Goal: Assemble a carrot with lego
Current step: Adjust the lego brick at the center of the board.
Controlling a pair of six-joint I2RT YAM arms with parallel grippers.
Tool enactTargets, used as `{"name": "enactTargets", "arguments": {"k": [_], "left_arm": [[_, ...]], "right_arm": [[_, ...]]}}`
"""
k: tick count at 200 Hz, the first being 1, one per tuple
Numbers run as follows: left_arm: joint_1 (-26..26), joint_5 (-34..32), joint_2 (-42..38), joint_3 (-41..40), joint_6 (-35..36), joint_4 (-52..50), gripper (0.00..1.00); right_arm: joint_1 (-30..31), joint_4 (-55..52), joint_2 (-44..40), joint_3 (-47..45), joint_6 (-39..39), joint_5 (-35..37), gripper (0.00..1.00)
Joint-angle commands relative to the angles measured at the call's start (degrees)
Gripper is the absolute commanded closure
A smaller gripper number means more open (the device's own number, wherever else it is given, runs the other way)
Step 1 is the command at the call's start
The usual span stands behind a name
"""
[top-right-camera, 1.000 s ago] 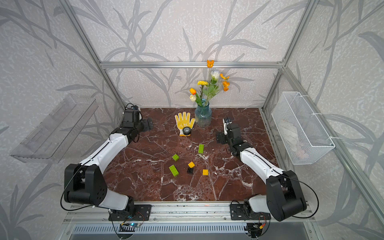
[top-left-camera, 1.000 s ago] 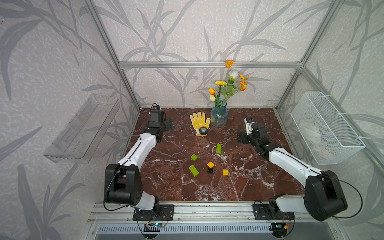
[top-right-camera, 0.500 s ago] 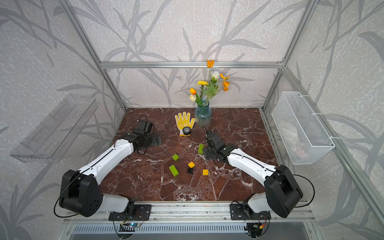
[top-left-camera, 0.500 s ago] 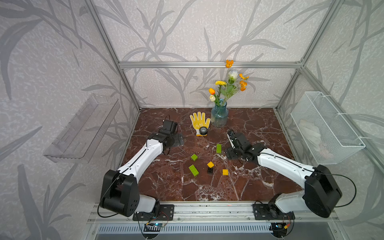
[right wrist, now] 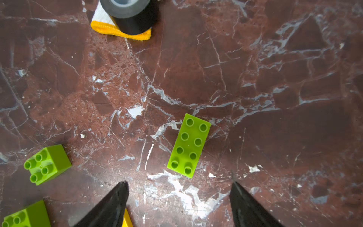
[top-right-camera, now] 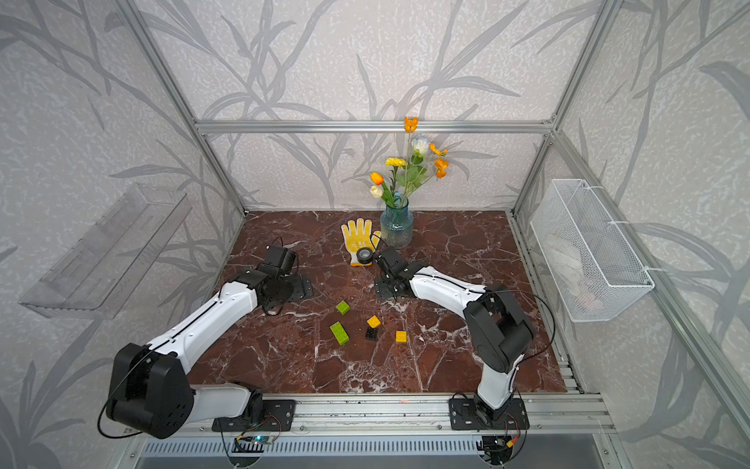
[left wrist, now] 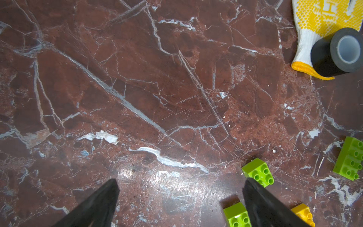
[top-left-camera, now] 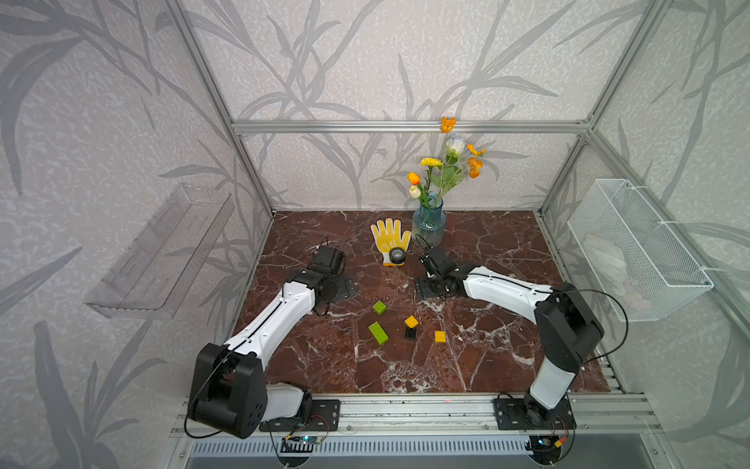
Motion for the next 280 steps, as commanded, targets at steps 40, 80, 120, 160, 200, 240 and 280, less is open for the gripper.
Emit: {"name": "enactTargets", "arguments": {"k": [40, 80, 120, 160, 200, 240, 280], "left_arm": [[-0.5, 0.6, -2.7, -3.4, -2.3, 0.0, 0.00], [-0.5, 1.2, -1.5, -3.3, -1.5, 1.1, 0.00], [-0.5, 3.1, 1.4, -2.6, -1.7, 2.7, 0.00], [-0.8, 3.0, 3.3, -2.4, -1.5, 3.4, 0.00], [-1.6, 2.7, 4.1, -2.0, -2.1, 4.0, 0.00], [-2.0, 2.7, 5.7, -2.4, -2.7, 5.1, 0.00], [-2.2, 2.8, 5.6, -2.3, -2.4, 5.0, 0.00]], "right_arm": [[0.9, -7.1, 4.2, 6.4, 0.7, 1.2, 0.20], [2.5, -8.4, 1.7, 4.7, -4.9, -2.7, 0.21], [3.7, -5.1, -2.1, -2.6, -8.0, -7.0, 0.24], [6.8, -5.1, -5.3, -6.6, -12.1, -6.7, 0.25], [7.1, -5.0, -5.0, -4.5, -11.7, -8.5, 0.25], [8.2, -6.2, -1.0, 1.3, -12.4, -9.1, 0.25], [11.1, -7.7, 1.5, 4.1, -14.8, -8.3, 0.28]]}}
